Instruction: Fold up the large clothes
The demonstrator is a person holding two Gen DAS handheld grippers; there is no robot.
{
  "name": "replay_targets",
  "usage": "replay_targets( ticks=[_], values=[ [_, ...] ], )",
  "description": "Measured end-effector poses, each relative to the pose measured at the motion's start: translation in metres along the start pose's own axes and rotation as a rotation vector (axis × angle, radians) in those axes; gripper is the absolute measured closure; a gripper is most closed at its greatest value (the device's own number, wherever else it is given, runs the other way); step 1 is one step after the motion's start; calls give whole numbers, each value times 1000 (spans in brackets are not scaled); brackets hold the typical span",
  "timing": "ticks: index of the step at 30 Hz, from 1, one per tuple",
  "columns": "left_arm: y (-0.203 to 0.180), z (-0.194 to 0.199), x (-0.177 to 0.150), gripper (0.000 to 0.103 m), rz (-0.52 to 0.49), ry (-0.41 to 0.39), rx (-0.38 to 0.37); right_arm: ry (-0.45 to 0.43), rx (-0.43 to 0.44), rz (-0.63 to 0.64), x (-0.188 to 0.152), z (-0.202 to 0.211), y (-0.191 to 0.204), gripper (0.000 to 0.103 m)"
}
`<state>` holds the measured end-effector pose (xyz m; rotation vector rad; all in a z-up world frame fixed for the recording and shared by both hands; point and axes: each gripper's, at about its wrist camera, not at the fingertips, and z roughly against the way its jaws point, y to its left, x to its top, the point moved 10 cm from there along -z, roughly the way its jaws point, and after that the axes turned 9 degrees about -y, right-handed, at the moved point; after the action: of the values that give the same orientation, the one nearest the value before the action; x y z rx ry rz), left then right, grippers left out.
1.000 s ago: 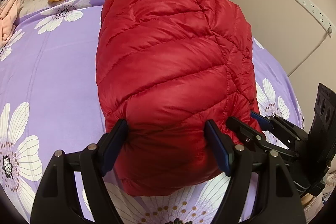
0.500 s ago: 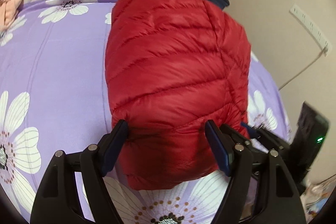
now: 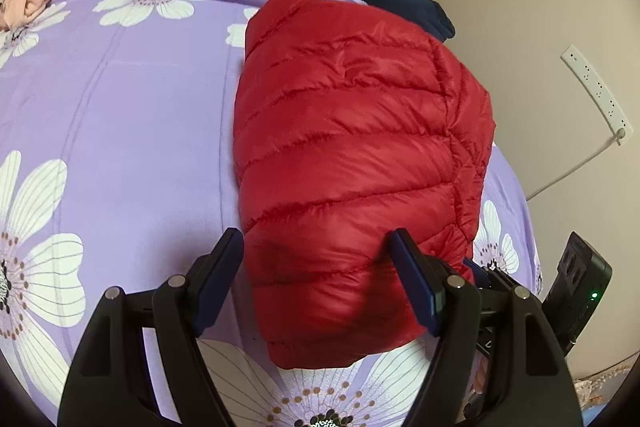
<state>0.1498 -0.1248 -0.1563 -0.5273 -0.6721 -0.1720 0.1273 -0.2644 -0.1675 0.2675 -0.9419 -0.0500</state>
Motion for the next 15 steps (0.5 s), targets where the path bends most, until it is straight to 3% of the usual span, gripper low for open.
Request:
replay_targets(
  ticks=[15],
  values=[
    [-4, -10, -8, 28, -9, 28, -18, 1, -3, 2, 0, 0, 0, 68]
  ],
)
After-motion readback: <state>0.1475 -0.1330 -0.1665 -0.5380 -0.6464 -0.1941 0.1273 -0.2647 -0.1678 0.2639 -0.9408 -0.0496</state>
